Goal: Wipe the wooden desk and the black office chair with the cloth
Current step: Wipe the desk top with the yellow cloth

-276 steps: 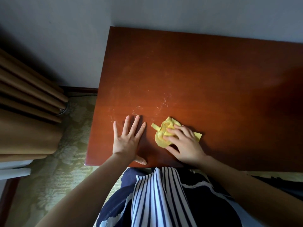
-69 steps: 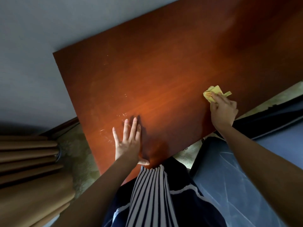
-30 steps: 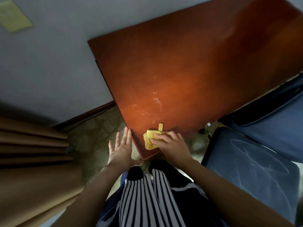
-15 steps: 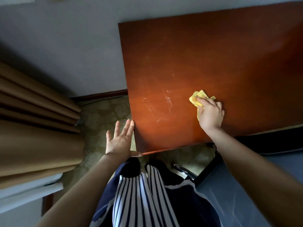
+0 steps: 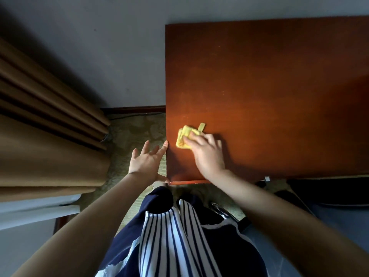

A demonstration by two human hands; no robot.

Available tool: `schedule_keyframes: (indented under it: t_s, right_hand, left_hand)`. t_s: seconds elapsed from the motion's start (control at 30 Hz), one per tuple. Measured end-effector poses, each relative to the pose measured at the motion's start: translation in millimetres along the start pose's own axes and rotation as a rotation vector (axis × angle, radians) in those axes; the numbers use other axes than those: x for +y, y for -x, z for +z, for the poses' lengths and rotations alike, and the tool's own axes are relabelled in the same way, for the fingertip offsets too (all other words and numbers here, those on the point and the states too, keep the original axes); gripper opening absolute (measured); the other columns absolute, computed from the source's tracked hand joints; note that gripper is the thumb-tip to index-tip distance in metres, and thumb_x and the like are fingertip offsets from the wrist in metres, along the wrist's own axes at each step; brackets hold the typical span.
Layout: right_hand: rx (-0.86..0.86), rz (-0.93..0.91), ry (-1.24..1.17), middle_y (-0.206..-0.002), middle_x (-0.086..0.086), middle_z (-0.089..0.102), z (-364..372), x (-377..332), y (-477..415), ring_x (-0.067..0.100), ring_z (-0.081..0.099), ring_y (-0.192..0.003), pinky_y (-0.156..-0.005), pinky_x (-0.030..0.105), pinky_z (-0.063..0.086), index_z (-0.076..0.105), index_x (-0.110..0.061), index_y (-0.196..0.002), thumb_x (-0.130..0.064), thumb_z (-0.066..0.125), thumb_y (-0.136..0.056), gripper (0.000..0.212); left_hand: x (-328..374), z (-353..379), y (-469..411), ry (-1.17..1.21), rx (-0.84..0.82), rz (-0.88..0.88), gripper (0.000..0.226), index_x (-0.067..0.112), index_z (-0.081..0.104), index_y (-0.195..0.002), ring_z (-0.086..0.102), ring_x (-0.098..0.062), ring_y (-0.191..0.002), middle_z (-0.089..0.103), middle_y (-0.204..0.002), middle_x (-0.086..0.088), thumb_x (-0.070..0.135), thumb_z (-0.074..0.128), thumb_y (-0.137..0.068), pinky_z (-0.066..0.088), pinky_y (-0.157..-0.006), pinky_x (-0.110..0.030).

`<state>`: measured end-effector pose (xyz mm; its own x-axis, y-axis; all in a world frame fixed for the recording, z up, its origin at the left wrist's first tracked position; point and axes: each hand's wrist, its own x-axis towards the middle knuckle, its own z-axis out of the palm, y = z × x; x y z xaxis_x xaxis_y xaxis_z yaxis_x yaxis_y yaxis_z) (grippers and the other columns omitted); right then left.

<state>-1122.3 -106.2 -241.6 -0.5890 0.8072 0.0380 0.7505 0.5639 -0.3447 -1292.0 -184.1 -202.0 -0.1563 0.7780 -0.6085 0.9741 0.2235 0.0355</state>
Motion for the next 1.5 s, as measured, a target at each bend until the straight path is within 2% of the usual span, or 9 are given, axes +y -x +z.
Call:
schedule_keyframes:
  t_s: [0.13,0.27,0.43,0.6,0.7,1.0,1.13,1.3,1.5]
  right_hand:
    - [-0.004,-0.214,0.011,-0.123,-0.002,0.065,6.7,-8.0,45.0,0.032,0.061,-0.102,-0.072,0.046,0.049,0.067,-0.028,-0.117,0.004,0.074,-0.068,0.059]
    - [-0.072,-0.349,0.068,-0.131,-0.007,0.058,-5.0,34.6,87.0,0.024,0.052,-0.116,-0.074,0.043,0.048,0.060,-0.031,-0.126,-0.008,0.045,-0.080,0.054]
    - [0.004,-0.196,0.082,-0.126,-0.001,0.062,-38.2,95.9,110.5,0.029,0.058,-0.108,-0.073,0.043,0.048,0.065,-0.022,-0.122,0.013,0.071,-0.064,0.068]
    - [-0.030,-0.020,0.135,-0.120,0.003,0.066,-60.5,138.9,85.8,0.033,0.060,-0.094,-0.073,0.045,0.050,0.066,-0.019,-0.120,0.010,0.079,-0.063,0.065]
    - [-0.054,0.048,0.128,-0.123,0.005,0.064,-69.4,143.3,54.6,0.034,0.055,-0.093,-0.077,0.046,0.047,0.064,-0.018,-0.123,0.000,0.073,-0.077,0.050]
    - [-0.187,0.304,0.153,-0.150,-0.007,0.037,-56.8,83.5,-50.5,0.028,0.038,-0.119,-0.095,0.041,0.039,0.039,-0.034,-0.143,-0.014,0.041,-0.100,0.048]
    - [-0.332,0.200,0.190,-0.158,-0.009,0.017,-43.6,41.1,-79.1,0.026,0.028,-0.132,-0.102,0.041,0.033,0.020,-0.034,-0.150,-0.001,0.035,-0.096,0.064]
    - [-0.368,0.049,0.125,-0.158,-0.009,0.014,-26.3,-1.6,-69.5,0.022,0.012,-0.143,-0.112,0.043,0.020,0.019,-0.035,-0.150,-0.003,0.035,-0.096,0.065]
    - [-0.327,-0.116,0.025,-0.154,-0.013,0.027,-5.5,-33.3,-5.0,0.019,0.016,-0.142,-0.111,0.049,0.016,0.036,-0.038,-0.143,-0.038,0.042,-0.097,0.046]
  left_hand:
    - [-0.3,3.5,0.2,-0.013,0.031,0.014,0.123,0.026,-0.016,-0.150,-0.010,-0.024,-0.147,0.007,-0.161,0.005,0.064,0.068,-0.068,0.011,-0.118,-0.048]
    - [-2.6,5.5,-0.9,0.014,0.028,0.024,0.124,0.029,-0.016,-0.150,-0.008,-0.023,-0.147,0.007,-0.161,0.006,0.065,0.068,-0.066,0.012,-0.118,-0.046]
    - [-2.0,6.9,-0.6,0.049,0.028,0.030,0.124,0.031,-0.016,-0.149,-0.007,-0.024,-0.148,0.008,-0.160,0.006,0.063,0.070,-0.066,0.011,-0.117,-0.046]
    - [-1.5,4.4,2.8,0.021,0.017,0.039,0.122,0.031,-0.017,-0.149,-0.009,-0.024,-0.147,-0.005,-0.161,0.003,0.064,0.068,-0.068,0.011,-0.117,-0.046]
    - [-1.9,5.8,6.0,-0.035,0.035,0.058,0.119,0.028,-0.016,-0.150,-0.009,-0.025,-0.147,-0.012,-0.160,0.001,0.067,0.063,-0.071,0.010,-0.118,-0.047]
    - [-18.0,20.6,26.2,0.011,0.097,-0.008,0.088,0.026,-0.004,-0.152,-0.008,-0.023,-0.147,-0.011,-0.160,0.001,0.056,0.050,-0.090,0.007,-0.119,-0.046]
    - [-27.2,23.4,31.7,0.057,0.098,-0.071,0.077,0.026,0.000,-0.153,-0.005,-0.023,-0.148,-0.009,-0.160,0.001,0.048,0.046,-0.095,0.008,-0.119,-0.046]
    - [-31.5,21.4,31.8,0.143,0.097,-0.126,0.072,0.024,0.004,-0.152,0.000,-0.023,-0.148,-0.008,-0.160,0.002,0.042,0.046,-0.097,0.010,-0.118,-0.047]
    - [-19.4,4.2,19.1,0.189,0.083,-0.116,0.088,0.022,0.002,-0.153,-0.001,-0.024,-0.148,-0.009,-0.160,0.003,0.043,0.060,-0.089,0.009,-0.118,-0.048]
